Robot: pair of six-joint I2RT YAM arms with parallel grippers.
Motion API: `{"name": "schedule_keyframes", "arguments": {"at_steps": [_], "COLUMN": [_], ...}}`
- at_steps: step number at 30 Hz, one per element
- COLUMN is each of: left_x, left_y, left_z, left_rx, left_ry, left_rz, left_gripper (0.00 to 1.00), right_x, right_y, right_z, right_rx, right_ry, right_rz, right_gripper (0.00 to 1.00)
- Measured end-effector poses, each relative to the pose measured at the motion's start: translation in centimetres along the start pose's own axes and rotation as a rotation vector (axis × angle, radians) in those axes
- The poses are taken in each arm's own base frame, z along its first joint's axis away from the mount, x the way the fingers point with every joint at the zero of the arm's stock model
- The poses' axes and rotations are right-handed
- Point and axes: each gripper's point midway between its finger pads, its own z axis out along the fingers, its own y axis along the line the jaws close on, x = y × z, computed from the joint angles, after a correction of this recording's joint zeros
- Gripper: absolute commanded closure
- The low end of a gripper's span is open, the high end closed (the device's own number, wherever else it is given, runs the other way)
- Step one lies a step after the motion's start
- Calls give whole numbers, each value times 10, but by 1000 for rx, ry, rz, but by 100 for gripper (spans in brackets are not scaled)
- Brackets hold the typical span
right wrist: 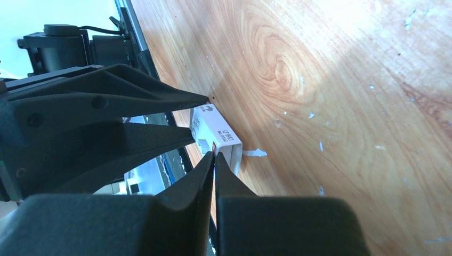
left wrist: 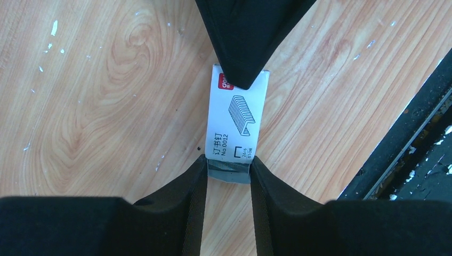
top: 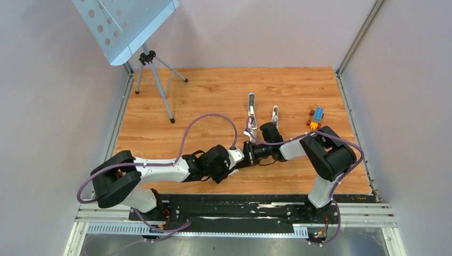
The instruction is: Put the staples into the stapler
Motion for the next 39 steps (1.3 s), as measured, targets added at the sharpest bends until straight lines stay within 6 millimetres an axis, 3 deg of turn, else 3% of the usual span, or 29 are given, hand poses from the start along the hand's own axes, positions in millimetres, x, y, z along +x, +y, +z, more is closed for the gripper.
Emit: {"name": "schedule_keyframes", "arguments": {"at_steps": [8,24,33,39], "left_x": [0,0,0,0], "left_y": [0,0,0,0], "left_z": [0,0,0,0], "left_rx": [0,1,1,1], "left_ry": [0,0,0,0], "left_rz": [-1,-1,0,0], "left_gripper": [58,56,69,70], "right_x": [1,0,0,0], "right_y": [0,0,-1,-2], "right_z": [-2,-5,-6,-6], "right_rx": [-2,-8,-7,-9], "right_ry": [4,2,3,3], "right_rz": [5,10,6,4], "right_gripper": [95,100,100,100]}}
